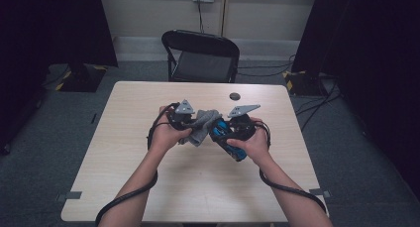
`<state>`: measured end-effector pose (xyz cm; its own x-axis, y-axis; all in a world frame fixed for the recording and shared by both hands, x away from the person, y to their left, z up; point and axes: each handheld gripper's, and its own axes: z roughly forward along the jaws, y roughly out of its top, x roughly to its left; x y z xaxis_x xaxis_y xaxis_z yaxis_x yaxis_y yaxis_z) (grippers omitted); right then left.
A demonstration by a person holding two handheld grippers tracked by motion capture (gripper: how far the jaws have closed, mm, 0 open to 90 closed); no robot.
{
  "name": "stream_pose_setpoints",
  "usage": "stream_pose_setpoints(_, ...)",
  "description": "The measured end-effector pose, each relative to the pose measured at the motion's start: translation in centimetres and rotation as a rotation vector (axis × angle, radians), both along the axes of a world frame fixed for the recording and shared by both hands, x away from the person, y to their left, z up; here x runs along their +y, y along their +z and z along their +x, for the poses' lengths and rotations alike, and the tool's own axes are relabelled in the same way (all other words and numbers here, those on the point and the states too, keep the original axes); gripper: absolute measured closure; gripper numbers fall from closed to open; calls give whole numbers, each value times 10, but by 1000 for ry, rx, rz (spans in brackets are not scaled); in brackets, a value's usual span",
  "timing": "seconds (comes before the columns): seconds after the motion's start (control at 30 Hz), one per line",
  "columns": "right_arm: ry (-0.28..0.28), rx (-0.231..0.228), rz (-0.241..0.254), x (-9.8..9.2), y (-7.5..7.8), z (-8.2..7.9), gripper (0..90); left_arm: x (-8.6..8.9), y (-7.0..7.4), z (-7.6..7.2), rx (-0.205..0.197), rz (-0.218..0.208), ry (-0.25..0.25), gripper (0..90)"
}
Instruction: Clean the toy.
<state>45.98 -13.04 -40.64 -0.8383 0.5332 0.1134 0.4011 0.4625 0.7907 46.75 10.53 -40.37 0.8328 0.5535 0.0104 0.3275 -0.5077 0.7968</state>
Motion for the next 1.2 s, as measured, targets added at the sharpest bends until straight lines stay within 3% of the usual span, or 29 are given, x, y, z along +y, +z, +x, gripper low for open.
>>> stream_pose_setpoints(0.73,-59,-4,-22,-8,2,9,258,7,-3,-19,1,-52,-40,784)
stream_pose_setpoints(1.2,-99,-1,-9,-18,3,14,258,11,-5,-33,2,-36,-80,784)
